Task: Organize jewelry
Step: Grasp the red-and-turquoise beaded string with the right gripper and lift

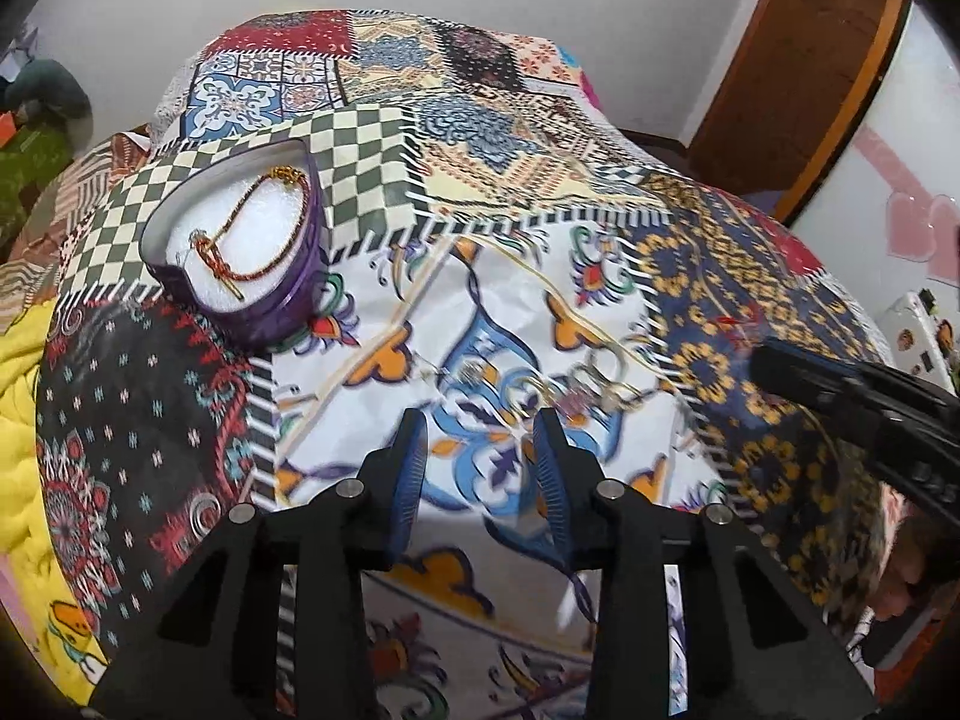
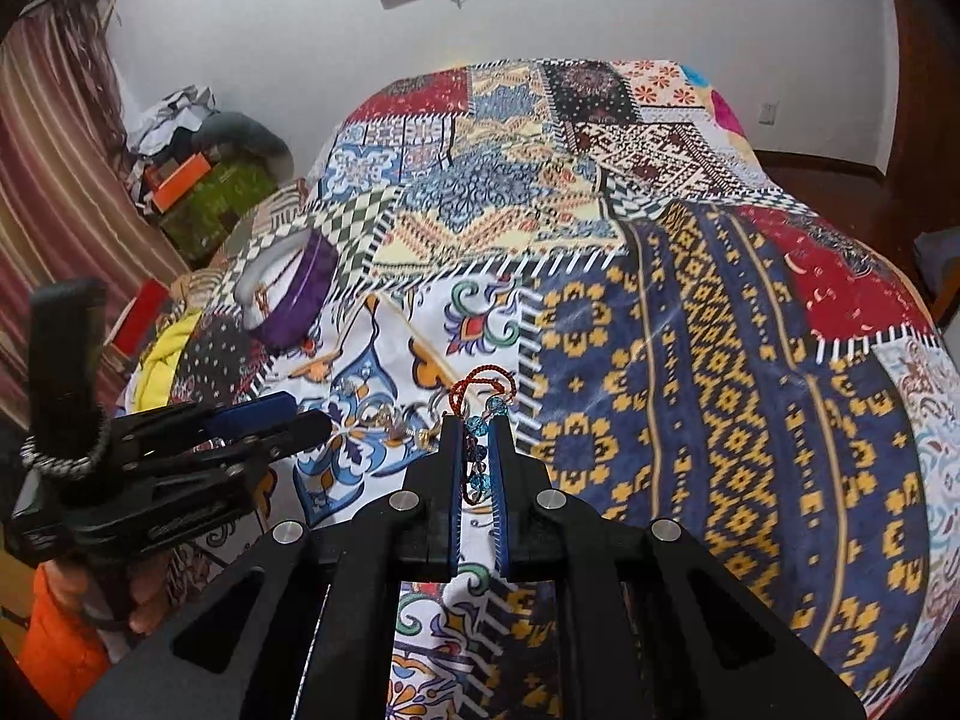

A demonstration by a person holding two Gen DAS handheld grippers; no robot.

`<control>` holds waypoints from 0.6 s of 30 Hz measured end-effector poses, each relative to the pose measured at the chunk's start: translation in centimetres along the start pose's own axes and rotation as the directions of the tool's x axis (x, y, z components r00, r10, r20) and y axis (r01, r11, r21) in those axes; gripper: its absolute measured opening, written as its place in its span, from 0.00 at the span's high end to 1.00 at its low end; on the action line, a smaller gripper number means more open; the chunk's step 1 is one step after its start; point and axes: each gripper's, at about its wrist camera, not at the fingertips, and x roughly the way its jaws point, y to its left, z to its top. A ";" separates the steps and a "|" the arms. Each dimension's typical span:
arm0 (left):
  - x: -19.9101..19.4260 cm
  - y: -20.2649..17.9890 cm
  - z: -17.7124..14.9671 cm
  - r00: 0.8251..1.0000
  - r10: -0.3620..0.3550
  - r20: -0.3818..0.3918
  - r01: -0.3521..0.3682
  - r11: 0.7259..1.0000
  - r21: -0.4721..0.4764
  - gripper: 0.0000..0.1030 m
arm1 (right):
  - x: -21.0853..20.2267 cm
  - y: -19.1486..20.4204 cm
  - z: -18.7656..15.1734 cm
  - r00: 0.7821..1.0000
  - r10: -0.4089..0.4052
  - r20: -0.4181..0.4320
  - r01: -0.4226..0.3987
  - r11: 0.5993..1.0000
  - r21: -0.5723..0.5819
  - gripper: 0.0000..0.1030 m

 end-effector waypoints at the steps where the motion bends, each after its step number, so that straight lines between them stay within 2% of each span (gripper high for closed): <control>1: 0.3 0.1 0.2 1.000 -0.007 -0.009 0.007 1.000 -0.003 0.65 | 0.0 -0.2 0.1 1.000 0.003 0.004 -0.003 1.000 0.004 0.93; 6: 2.0 0.9 1.0 0.998 -0.051 -0.045 0.049 0.998 -0.033 0.66 | 0.2 -0.7 0.2 1.000 0.014 0.011 -0.015 1.000 0.027 0.93; 12: 3.0 0.9 1.6 0.999 -0.006 -0.046 0.005 0.999 -0.031 0.88 | 0.7 -1.3 0.0 1.000 0.029 0.000 -0.029 0.999 0.043 0.93; 18: 2.7 0.8 1.6 1.000 -0.007 -0.028 0.006 1.000 -0.026 0.89 | 0.4 -1.4 0.0 0.999 0.033 0.004 -0.034 0.998 0.046 0.93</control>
